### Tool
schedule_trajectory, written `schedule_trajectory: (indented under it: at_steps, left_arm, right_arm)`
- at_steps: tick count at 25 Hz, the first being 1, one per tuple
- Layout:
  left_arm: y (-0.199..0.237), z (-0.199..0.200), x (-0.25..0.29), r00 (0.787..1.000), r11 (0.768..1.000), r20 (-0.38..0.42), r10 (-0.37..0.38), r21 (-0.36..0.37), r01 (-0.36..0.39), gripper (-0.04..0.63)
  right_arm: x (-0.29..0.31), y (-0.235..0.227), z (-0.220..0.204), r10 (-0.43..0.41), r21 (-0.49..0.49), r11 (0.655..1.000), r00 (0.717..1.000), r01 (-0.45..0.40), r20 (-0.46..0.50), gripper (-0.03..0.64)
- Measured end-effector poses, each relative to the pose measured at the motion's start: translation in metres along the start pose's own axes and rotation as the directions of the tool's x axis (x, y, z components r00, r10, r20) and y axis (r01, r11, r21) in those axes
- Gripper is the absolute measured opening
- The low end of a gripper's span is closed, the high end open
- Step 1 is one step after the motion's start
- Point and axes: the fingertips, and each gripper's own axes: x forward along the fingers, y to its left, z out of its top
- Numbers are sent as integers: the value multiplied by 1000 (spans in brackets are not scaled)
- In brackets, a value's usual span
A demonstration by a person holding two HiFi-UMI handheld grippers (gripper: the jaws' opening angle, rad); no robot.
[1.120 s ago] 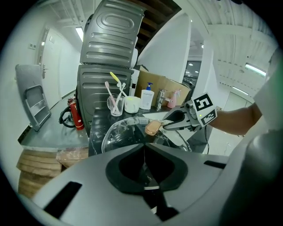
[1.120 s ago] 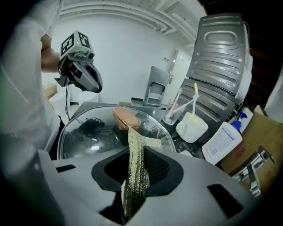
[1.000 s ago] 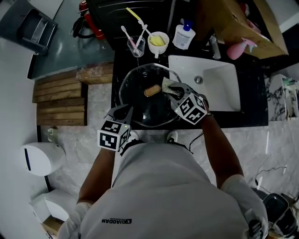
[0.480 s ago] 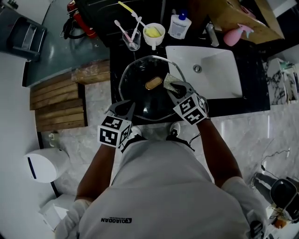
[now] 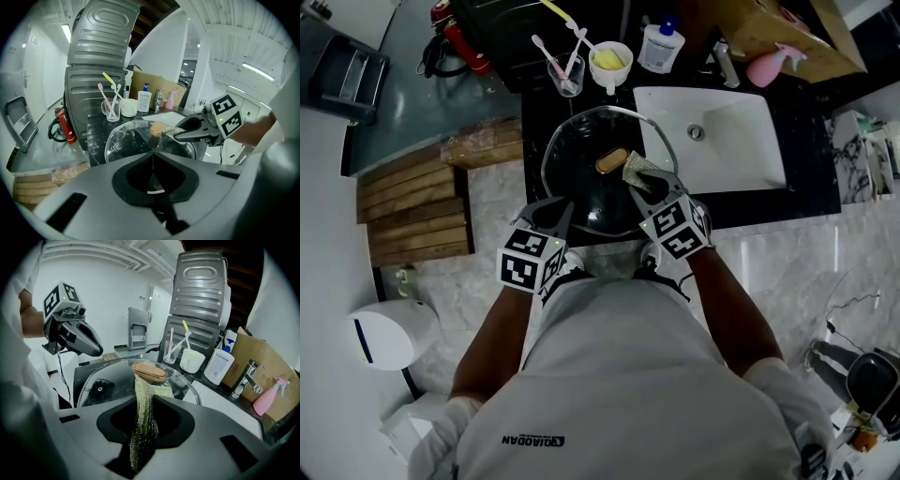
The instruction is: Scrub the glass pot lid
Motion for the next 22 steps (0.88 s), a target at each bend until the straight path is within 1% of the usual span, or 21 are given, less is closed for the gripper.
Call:
schedule_trajectory:
  at_steps: [9, 22]
  left_arm:
    - [3, -1, -4, 1000, 1000, 12, -10, -1, 10, 18]
    - [0, -2, 0, 999, 1000, 19, -26, -4, 27, 18]
  right_arm:
    - [-3, 23, 4, 36, 6, 999, 999, -36, 12, 104]
    - [-8, 53, 1, 152, -104, 983, 988, -149, 26, 104]
